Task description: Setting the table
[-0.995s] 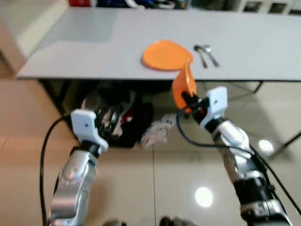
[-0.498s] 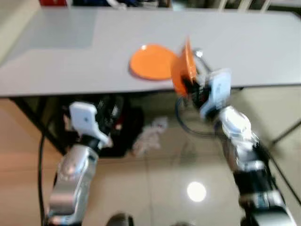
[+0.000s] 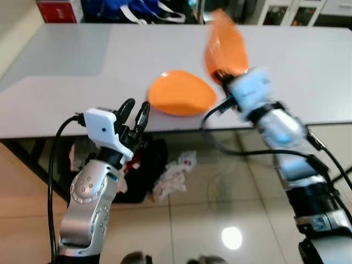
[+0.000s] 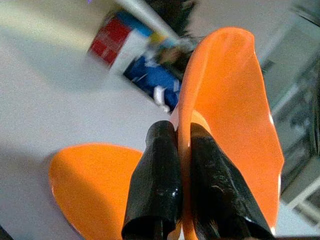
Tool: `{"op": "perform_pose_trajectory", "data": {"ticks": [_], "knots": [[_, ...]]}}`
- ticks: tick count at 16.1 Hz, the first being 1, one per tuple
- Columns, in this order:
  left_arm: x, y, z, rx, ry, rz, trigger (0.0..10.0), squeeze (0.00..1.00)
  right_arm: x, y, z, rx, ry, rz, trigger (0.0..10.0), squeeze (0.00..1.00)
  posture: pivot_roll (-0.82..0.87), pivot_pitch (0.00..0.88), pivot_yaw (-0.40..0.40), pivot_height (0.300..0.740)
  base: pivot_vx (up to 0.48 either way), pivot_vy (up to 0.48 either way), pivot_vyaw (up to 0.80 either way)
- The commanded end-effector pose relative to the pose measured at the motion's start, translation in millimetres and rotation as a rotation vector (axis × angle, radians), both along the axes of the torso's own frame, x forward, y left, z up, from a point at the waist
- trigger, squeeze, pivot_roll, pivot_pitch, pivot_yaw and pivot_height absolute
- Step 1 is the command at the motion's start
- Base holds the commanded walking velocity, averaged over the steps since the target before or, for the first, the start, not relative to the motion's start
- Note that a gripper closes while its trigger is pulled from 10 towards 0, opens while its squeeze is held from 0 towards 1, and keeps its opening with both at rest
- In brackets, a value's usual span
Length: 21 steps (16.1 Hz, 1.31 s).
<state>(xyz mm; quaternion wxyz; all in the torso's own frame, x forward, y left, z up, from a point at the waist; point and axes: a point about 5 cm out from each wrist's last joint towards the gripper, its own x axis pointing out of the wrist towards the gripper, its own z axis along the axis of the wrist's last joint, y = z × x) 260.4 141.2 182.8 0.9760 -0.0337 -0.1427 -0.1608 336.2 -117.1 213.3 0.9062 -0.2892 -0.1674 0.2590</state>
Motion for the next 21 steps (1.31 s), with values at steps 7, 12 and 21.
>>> {"op": "perform_pose_trajectory", "data": {"ticks": [7, 12, 21], "knots": [[1.6, 0.8, 0, 0.046, 0.014, 0.023, 10.0, 0.0, 9.7, 23.4, -36, -0.454, 0.072, 0.077, 10.0, 0.0, -0.1, 0.079, -0.041, 0.74, 0.292, 0.0, 0.0], [-2.9, 3.5, 1, 0.072, 0.018, 0.049, 10.0, 0.0, 21.6, 44.5, -61, -0.562, 0.159, 0.121, 10.0, 0.0, -0.08, 0.097, -0.04, 0.74, 0.0, 0.0, 0.0], [-18.6, -0.9, -22, 0.119, 0.107, 0.056, 10.0, 0.0, 38.8, 46.1, -61, -0.666, 0.248, 0.066, 10.0, 0.0, -0.06, 0.137, -0.052, 0.74, 0.0, 0.0, 0.0]]}}
